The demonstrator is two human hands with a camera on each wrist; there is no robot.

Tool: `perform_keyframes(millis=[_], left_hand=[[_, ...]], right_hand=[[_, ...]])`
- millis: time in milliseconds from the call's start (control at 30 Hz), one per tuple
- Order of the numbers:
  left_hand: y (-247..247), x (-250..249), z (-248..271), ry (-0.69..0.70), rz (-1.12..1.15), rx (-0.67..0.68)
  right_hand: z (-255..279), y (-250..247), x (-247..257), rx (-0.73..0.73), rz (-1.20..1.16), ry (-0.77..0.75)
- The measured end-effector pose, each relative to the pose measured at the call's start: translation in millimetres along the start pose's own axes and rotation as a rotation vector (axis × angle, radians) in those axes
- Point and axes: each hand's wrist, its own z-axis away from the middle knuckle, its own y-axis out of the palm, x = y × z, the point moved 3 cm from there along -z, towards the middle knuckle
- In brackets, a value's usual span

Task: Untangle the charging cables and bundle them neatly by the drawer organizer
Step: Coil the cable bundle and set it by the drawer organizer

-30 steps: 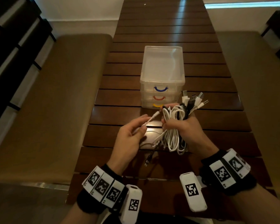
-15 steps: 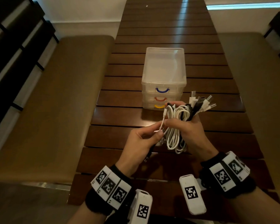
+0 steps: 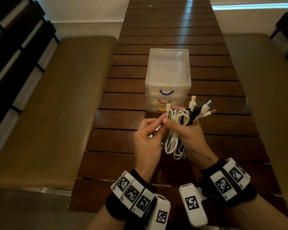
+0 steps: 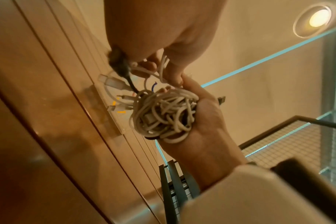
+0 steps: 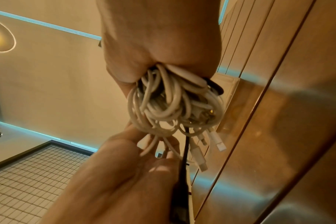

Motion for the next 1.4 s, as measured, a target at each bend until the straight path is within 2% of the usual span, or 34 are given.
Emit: perform_keyframes(millis=[133, 167, 267, 333, 433, 567, 667, 733, 833, 933, 1000, 1067, 1200, 1300, 1367, 1400], left_hand=[[8.1, -0.1, -1.1, 0.154, -0.242, 0.061], [11.2, 0.5, 1.3, 0.152, -0.269, 0.101], [17.8, 2.0, 11.2, 0.018, -0.176, 0.255], [19.7, 3.3, 16.8, -0.029, -0.153, 0.309], [19.3, 0.4, 23.8, -0.005, -0.171, 0.347], [14.6, -4.6, 22.5, -0.081, -0.006, 0.339], [12.2, -6.4, 16.1, -0.116, 0.052, 0.353], [12.8, -3.3, 14.9, -0.073, -0.030, 0.377], [4.0, 6.2, 14.6, -0.034, -0.336, 0.357], [-7.8, 9.4, 16.3, -0.083, -0.494, 0.377], [-11.1, 5.9, 12.0, -0.013, -0.645, 0.374], [-13.7, 8.6, 3.3, -0.009, -0.587, 0.373], [-16.0, 15.6, -9.8, -0.291, -0.236, 0.450], [-11.0, 7.2, -11.2, -0.295, -0.178, 0.449], [-5.0, 5.5, -9.9, -0.277, -0.202, 0.406], [-2.0, 6.2, -9.5, -0.228, -0.284, 0.397]], right_hand=[[-0.6, 0.8, -1.9, -0.043, -0.115, 0.066], [-1.9, 0.0, -1.9, -0.048, -0.128, 0.083], [-3.9, -1.3, 1.8, -0.060, -0.125, 0.104], [-2.4, -3.4, 1.4, -0.075, -0.099, 0.098], [3.4, -2.1, -1.1, -0.076, -0.095, 0.143], [5.7, -3.6, -2.1, -0.063, -0.029, 0.181], [4.2, -3.0, 1.5, -0.054, 0.084, 0.103], [3.5, -1.2, 3.1, -0.051, 0.141, 0.041], [0.6, -4.0, 2.1, -0.129, 0.135, 0.012], [0.3, -6.4, 2.5, -0.131, 0.073, 0.060], [2.1, -7.1, 1.7, -0.103, 0.051, 0.110], [3.8, -7.6, 2.3, -0.070, 0.037, 0.144], [3.1, -11.6, 5.4, 0.024, -0.051, 0.153], [4.4, -10.9, 5.5, 0.134, -0.092, 0.210], [4.2, -11.0, 4.1, 0.131, -0.033, 0.204], [3.0, -11.9, 3.5, 0.106, 0.002, 0.184]])
